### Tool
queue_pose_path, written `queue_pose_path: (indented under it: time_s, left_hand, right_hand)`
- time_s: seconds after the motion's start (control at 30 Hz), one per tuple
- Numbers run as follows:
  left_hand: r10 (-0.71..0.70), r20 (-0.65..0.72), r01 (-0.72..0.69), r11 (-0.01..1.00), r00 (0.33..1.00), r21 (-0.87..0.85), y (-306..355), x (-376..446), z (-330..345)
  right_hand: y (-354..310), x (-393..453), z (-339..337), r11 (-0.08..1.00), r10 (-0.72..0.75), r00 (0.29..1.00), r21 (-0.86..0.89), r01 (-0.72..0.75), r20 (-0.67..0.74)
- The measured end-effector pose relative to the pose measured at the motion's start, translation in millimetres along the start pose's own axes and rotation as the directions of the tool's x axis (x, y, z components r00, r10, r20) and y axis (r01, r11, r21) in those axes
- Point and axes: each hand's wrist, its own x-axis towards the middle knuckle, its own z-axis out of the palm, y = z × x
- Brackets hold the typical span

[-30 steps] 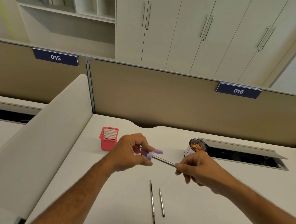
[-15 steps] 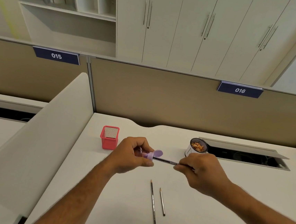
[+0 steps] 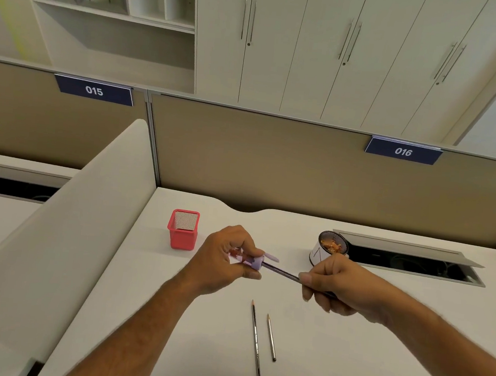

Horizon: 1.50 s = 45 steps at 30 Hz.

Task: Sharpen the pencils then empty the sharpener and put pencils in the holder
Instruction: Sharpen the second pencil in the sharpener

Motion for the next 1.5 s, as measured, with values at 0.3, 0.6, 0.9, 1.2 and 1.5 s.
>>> queue_pose_path:
  time_s: [0.3, 0.6, 0.9, 1.2, 1.5]
  left_hand:
    - [-0.015, -0.043, 0.013, 0.999, 0.999, -0.048, -2, 0, -2]
    - [-0.057, -0.103, 0.05, 0.996, 0.993, -0.068, 1, 0, -6]
    - [-0.12, -0.125, 0.105, 0.987, 0.985, -0.12, -1, -1, -5]
    - [-0.126, -0.111, 0.109, 0.982, 0.986, -0.152, 3, -1, -5]
    - [-0.064, -0.035, 0.062, 0.997, 0.997, -0.052, 3, -1, -5]
  right_hand:
    - [10, 0, -1, 0.989, 0.015, 0.993, 0.142, -0.031, 0.113]
    - [27, -2, 2, 0.958, -0.004, 0.992, 0.284, -0.033, 0.127]
    - [32, -3, 10, 0.947, 0.001, 0.999, 0.32, -0.016, 0.047]
    - [33, -2, 15, 0.96, -0.062, 0.997, 0.27, 0.073, -0.048]
    - [20, -5, 11, 0.992, -0.05, 0.989, 0.109, 0.066, -0.141]
